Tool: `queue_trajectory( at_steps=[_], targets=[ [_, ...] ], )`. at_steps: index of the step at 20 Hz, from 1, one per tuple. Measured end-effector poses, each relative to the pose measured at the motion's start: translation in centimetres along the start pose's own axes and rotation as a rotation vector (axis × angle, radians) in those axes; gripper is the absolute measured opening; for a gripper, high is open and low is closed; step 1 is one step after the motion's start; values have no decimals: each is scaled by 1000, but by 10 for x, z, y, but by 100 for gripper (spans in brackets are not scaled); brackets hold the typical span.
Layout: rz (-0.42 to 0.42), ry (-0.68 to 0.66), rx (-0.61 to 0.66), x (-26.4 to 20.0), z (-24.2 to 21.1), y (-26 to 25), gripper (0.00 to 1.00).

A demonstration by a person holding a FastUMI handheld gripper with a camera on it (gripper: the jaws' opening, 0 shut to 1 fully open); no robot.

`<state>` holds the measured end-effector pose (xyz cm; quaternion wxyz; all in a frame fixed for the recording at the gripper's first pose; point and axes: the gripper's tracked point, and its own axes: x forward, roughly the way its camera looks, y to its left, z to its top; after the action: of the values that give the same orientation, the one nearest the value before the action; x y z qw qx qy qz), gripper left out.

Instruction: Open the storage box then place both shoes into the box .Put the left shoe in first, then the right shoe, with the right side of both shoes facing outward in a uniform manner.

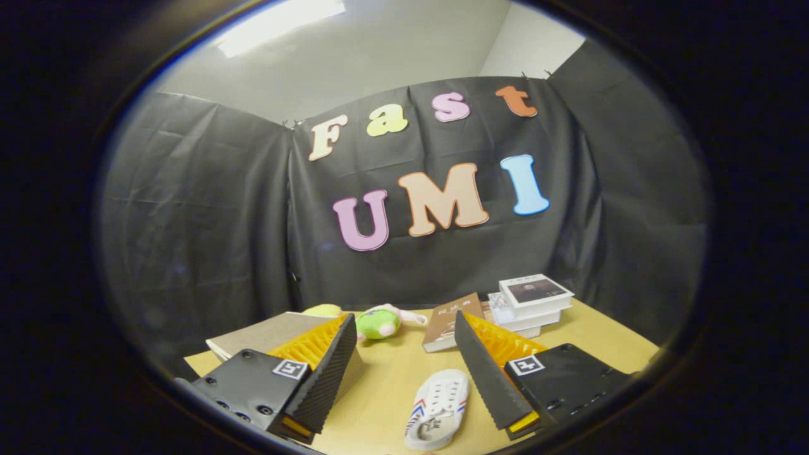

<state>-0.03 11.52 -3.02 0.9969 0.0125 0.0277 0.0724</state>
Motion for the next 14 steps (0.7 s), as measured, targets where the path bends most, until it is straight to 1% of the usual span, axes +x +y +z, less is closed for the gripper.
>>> queue_trajectory(
  at_steps=[5, 9, 14],
  targets=[
    [75, 60, 203, 17, -22, 36, 100],
    [140, 149, 449, 30, -58, 65, 100],
    [152, 249, 643, 40, -106, 83, 100]
  ],
)
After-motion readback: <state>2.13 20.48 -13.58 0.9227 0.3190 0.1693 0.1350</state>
